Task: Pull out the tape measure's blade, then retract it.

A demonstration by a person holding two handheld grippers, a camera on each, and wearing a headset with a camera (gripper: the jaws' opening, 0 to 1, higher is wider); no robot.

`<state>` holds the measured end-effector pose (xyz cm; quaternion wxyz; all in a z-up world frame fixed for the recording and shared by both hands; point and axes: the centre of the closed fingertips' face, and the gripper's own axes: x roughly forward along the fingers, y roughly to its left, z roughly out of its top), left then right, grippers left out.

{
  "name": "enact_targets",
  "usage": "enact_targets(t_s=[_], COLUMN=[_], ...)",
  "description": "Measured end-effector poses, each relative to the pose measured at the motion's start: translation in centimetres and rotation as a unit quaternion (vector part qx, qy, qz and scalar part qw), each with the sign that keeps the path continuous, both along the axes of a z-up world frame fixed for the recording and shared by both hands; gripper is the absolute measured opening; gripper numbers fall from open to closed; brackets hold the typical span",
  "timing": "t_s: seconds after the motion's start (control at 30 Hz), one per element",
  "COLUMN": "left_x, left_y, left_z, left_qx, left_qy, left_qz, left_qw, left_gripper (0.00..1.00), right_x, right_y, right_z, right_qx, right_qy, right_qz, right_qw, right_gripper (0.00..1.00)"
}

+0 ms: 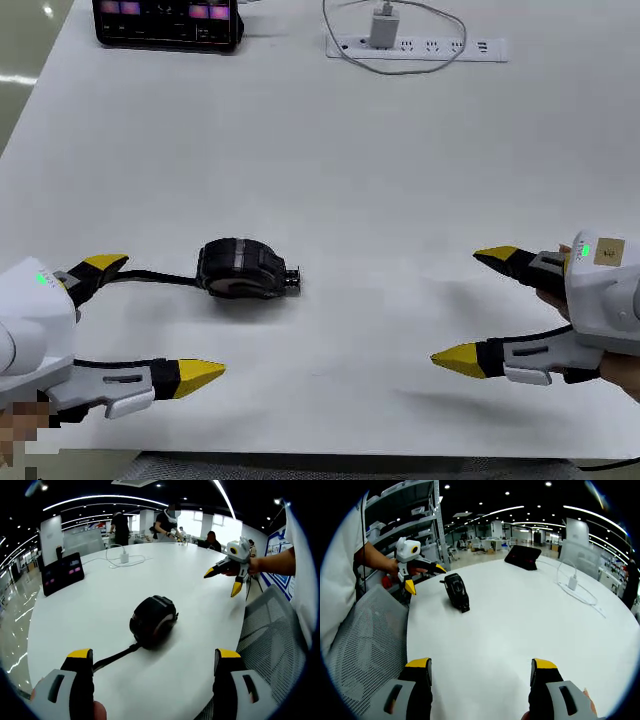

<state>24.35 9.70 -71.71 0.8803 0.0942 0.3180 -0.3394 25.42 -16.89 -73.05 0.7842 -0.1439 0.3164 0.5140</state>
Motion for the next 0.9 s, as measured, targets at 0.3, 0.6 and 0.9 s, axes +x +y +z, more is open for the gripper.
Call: enact_targets(t_s=[0.3,0.6,0.9], left_x=[-0.3,-0.7,-1.3], left_y=[0.3,0.9,0.9], left_z=[-0.1,0.1,0.2], left_qx=[0.004,0.004,0.011], left_qy=[0.007,0.007,0.005], left_qz=[-0.007,-0.01,-0.027], left_qw=[0.9999,0.9999,0.9996], left_gripper=[0.99,0.99,0.99], right_x=[-0.6,-0.9,-1.2], right_y=[-1.2,-2.0,-2.5], right_z=[0.1,0.1,0.3], right_qx=[-0.004,-0.005,-0.003], right_qy=[0.005,0.006,0.003], right_qz=[-0.01,-0.016,-0.016], right_qw=[0.9999,0.9998,0.9999], right_gripper=[0.81,0.85,0.9])
